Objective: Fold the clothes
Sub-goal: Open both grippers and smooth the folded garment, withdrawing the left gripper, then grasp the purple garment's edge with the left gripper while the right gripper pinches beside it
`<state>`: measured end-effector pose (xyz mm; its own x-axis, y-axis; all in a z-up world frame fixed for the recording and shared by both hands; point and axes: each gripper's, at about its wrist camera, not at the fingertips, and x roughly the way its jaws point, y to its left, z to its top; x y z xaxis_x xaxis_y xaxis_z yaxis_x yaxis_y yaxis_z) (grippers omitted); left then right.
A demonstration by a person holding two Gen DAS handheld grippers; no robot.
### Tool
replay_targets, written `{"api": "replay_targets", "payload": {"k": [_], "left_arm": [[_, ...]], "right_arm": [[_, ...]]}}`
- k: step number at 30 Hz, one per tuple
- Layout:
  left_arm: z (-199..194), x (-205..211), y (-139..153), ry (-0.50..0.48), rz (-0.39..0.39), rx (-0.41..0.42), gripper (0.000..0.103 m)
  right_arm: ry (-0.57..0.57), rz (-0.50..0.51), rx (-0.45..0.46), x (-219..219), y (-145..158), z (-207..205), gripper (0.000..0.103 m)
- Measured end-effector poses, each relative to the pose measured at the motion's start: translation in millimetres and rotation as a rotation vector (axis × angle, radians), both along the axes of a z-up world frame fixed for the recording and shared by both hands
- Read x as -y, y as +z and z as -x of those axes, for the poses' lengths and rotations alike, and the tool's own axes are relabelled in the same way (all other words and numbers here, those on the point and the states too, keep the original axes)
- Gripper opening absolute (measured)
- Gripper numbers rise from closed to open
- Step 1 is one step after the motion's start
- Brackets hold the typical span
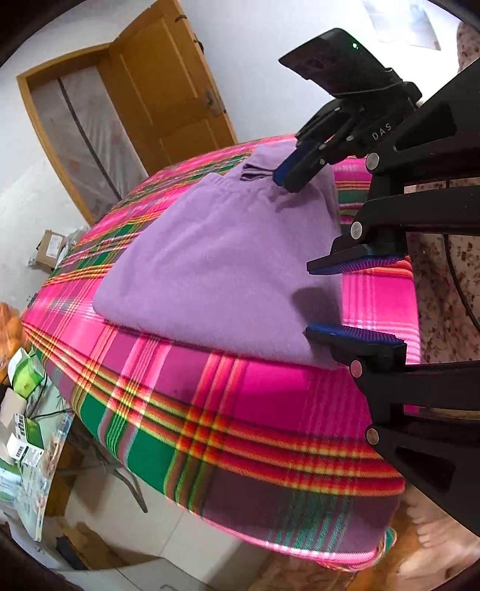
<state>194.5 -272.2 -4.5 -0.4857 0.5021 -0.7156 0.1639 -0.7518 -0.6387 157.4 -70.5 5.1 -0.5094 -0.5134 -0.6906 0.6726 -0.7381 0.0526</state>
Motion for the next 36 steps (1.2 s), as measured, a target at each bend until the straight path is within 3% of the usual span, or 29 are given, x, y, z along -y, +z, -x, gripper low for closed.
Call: {"api": "replay_targets", "payload": {"k": [5, 10, 12, 16, 20, 24, 28, 31, 34, 36], "left_arm": [[-9, 10, -3, 0.036, -0.030, 0.009, 0.028], [-15, 25, -5, 0.118, 0.002, 0.052, 0.028], [-17, 34, -4, 0.156, -0.028, 0.041, 0.028], [-18, 41, 2, 0.186, -0.027, 0.014, 0.028], [-14, 38, 3, 0.191, -0.012, 0.018, 0.028], [-9, 44, 3, 0.213, -0.013, 0.026, 0.028], [-2, 48, 4, 0.223, -0.027, 0.026, 0.035], [5, 50, 2, 0.230, -0.035, 0.037, 0.035], [15, 49, 3, 0.211, -0.032, 0.039, 0.035], [24, 49, 1, 0.195, -0.022, 0.043, 0.035]], "right_arm": [[0.071, -0.001, 0.029, 20, -6, -5, 0.018], [0.151, -0.022, 0.013, 45, -9, -15, 0.019], [0.190, -0.029, 0.005, 58, -10, -19, 0.030], [0.261, -0.036, 0.016, 83, -13, -26, 0.037], [0.326, -0.048, 0.015, 110, -18, -34, 0.054], [0.328, -0.121, -0.013, 130, -33, -39, 0.054], [0.266, -0.203, -0.128, 138, -39, -46, 0.054], [0.242, -0.188, -0.115, 136, -41, -42, 0.053], [0.217, -0.179, -0.118, 131, -40, -39, 0.039], [0.197, -0.175, -0.121, 128, -40, -37, 0.024]]}}
